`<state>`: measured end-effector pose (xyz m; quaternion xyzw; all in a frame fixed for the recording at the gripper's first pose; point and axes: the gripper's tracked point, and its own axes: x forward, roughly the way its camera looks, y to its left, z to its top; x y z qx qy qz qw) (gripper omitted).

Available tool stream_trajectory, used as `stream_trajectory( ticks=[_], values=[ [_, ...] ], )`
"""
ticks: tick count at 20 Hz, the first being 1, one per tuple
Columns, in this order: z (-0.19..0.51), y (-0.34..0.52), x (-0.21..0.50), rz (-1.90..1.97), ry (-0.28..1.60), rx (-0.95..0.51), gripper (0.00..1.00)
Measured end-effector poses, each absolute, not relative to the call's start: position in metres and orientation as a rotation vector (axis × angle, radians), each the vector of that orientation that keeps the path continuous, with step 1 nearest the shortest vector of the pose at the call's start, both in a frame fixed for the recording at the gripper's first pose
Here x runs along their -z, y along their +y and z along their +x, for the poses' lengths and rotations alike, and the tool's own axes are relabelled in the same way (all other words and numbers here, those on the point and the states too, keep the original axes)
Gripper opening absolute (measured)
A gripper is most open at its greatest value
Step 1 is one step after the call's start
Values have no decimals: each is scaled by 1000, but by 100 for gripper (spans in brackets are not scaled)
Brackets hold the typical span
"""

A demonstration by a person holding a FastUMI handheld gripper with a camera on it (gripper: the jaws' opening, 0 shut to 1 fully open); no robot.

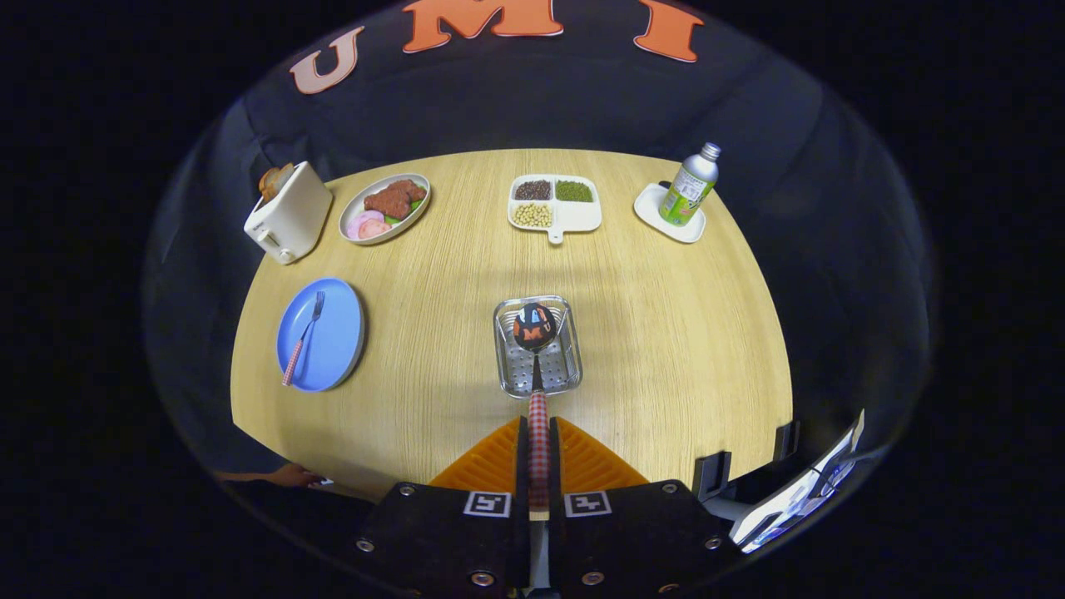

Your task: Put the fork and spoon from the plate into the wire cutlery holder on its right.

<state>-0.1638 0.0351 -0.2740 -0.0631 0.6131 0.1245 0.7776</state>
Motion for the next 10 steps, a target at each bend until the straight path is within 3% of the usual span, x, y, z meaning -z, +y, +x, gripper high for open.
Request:
stream_trajectory(
  ticks=[10],
  values=[
    [-157, 30, 308, -206, 1500, -312, 10]
  ],
)
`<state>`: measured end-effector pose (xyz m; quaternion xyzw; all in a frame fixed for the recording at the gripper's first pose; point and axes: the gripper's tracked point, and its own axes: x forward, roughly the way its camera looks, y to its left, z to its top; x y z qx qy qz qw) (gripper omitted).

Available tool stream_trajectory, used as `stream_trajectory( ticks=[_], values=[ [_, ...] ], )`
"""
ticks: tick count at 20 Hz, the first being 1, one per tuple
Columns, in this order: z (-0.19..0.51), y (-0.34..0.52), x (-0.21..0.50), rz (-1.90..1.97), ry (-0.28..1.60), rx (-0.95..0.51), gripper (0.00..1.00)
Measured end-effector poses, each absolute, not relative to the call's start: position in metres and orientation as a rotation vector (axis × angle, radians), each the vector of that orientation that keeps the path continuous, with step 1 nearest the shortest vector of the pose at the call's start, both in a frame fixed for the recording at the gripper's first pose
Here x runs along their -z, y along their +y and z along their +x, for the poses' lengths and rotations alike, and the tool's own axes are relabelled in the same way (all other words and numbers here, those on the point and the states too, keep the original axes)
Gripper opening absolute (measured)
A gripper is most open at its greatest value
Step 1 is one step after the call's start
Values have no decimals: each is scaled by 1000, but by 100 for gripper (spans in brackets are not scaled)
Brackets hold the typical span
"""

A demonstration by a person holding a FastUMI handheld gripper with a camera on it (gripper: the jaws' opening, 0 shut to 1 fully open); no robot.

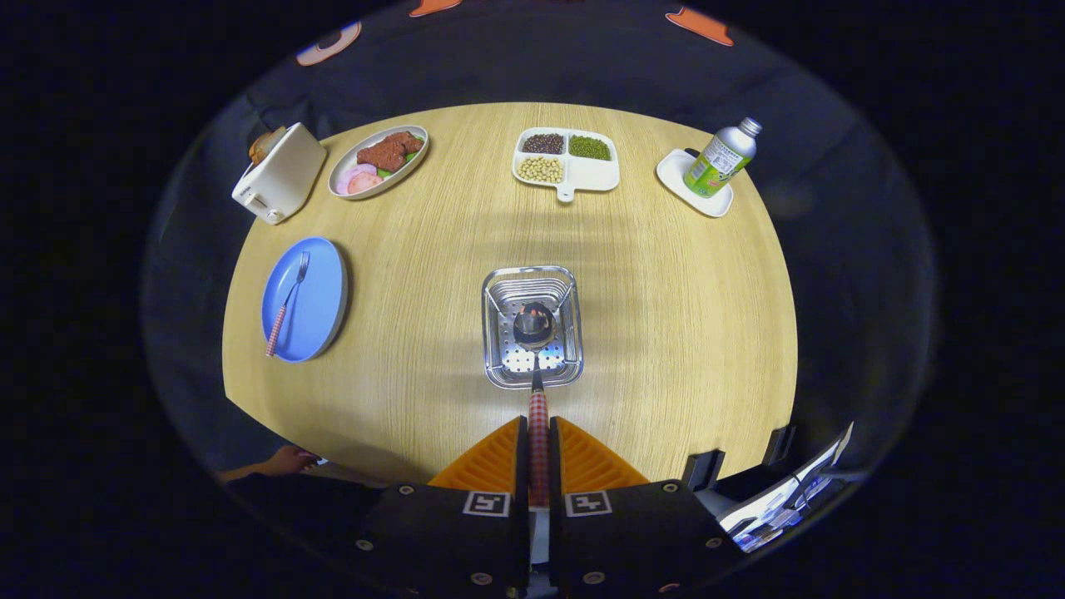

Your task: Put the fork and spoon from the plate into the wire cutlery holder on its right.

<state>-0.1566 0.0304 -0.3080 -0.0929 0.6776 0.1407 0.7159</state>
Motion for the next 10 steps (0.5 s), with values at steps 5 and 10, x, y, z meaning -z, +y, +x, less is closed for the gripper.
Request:
stream_trajectory(
  ticks=[5, 10],
  values=[
    [-148, 33, 327, -209, 1557, -322, 10],
    [-137, 38, 332, -173, 1556, -323, 13]
  ],
)
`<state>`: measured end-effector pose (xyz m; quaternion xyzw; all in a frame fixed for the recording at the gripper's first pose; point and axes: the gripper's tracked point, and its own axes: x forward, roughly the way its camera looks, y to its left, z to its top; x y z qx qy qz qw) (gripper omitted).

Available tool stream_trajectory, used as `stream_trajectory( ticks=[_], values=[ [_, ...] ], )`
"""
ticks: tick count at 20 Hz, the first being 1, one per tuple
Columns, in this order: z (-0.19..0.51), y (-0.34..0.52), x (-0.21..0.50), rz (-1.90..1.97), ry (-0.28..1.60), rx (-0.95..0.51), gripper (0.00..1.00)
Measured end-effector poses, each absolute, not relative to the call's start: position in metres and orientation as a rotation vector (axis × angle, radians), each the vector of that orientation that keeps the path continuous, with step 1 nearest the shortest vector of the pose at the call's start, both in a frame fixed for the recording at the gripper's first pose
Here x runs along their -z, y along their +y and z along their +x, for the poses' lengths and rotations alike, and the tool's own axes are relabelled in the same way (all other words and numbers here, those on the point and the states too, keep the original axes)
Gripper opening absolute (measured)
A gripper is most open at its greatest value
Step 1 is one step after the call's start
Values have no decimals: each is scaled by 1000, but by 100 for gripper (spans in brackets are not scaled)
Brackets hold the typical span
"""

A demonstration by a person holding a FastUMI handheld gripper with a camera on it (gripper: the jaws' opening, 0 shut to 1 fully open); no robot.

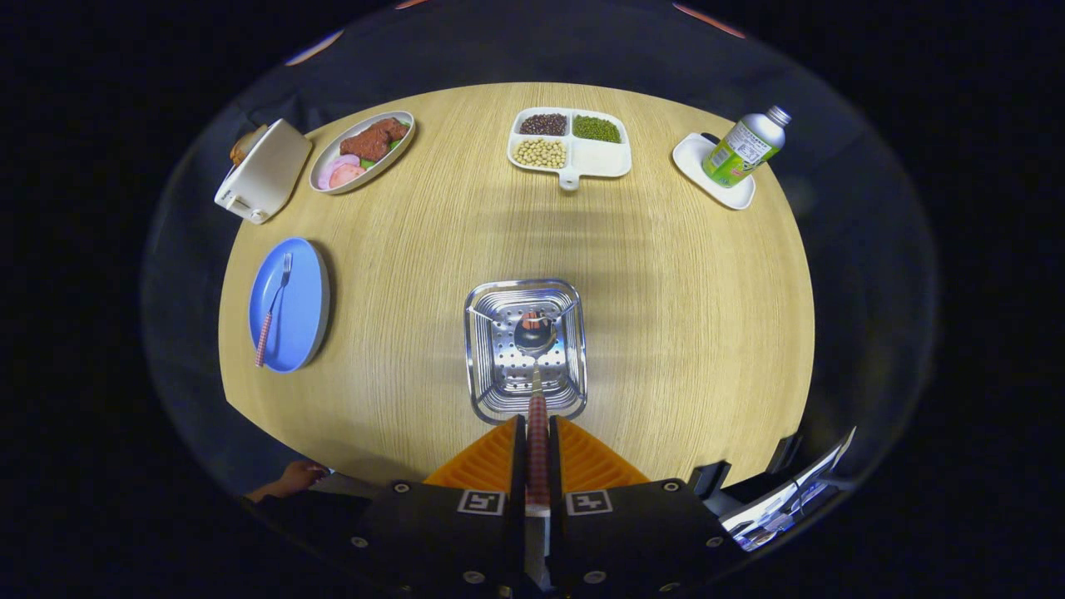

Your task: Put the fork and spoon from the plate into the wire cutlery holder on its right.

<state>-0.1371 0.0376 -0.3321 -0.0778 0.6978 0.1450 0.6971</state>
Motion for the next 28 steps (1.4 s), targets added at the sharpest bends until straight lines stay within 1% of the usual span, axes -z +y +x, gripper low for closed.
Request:
stream_trajectory(
  ticks=[2, 6, 8, 10, 12, 14, 15, 16, 17, 22, 28],
  values=[
    [-134, 43, 329, -126, 1547, -321, 13],
    [-119, 54, 316, -62, 1468, -311, 13],
    [-113, 65, 306, -27, 1419, -318, 15],
    [-108, 77, 295, -3, 1365, -333, 24],
    [-106, 94, 284, 21, 1320, -359, 37],
    [-103, 112, 276, 50, 1288, -374, 65],
    [-103, 119, 273, 61, 1271, -377, 76],
    [-101, 127, 270, 68, 1251, -375, 79],
    [-100, 135, 267, 78, 1231, -368, 86],
    [-109, 194, 257, 84, 1153, -394, 90],
    [-93, 251, 241, 45, 944, -387, 91]
  ],
)
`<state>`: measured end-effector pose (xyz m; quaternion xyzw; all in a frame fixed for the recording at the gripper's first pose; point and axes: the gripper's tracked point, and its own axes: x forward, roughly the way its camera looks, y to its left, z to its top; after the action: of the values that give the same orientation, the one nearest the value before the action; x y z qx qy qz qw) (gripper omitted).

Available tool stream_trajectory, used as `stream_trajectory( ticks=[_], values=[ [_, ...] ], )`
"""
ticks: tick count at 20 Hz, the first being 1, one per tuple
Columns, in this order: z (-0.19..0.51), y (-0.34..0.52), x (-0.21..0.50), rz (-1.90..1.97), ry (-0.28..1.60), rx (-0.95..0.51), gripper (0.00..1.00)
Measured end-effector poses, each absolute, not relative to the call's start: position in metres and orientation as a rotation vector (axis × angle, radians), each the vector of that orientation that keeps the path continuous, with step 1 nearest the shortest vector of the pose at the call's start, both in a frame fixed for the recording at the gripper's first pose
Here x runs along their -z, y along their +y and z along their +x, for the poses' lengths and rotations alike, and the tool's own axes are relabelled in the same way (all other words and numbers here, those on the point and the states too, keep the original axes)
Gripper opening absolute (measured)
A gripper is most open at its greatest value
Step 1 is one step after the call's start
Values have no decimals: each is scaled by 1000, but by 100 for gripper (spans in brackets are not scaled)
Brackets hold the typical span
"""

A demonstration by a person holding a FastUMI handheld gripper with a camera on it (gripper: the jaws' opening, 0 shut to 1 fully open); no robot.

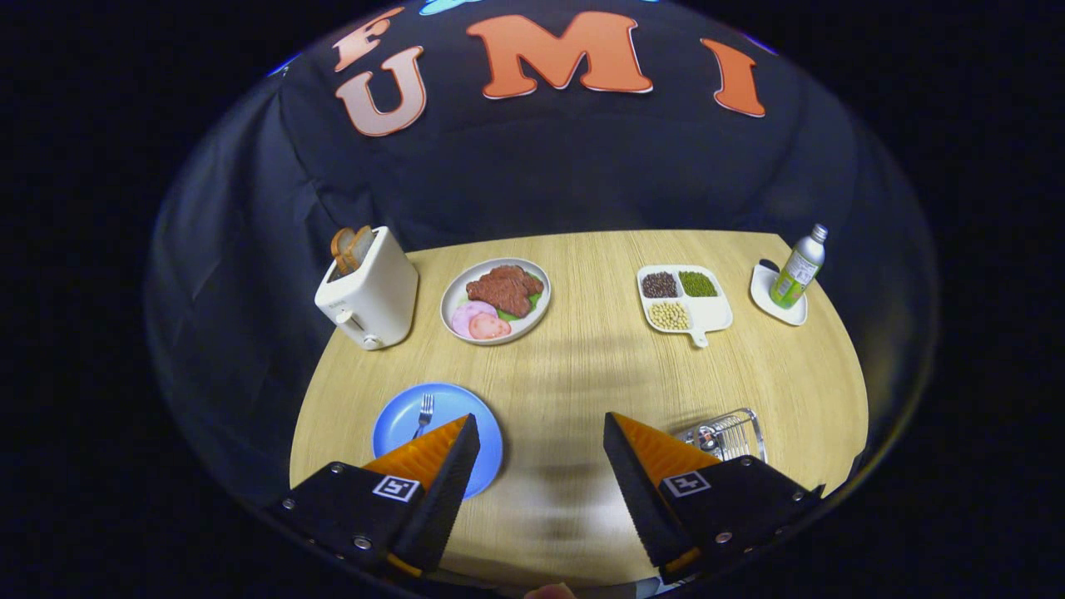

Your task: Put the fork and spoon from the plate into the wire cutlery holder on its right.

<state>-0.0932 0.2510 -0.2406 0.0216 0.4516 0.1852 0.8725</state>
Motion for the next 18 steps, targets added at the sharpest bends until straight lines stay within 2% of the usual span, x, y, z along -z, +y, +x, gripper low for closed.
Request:
stream_trajectory(
  ticks=[10, 18],
  values=[
    [-85, 304, 204, 13, 572, -324, 90],
    [-132, 370, 225, 29, 633, -420, 90]
  ],
)
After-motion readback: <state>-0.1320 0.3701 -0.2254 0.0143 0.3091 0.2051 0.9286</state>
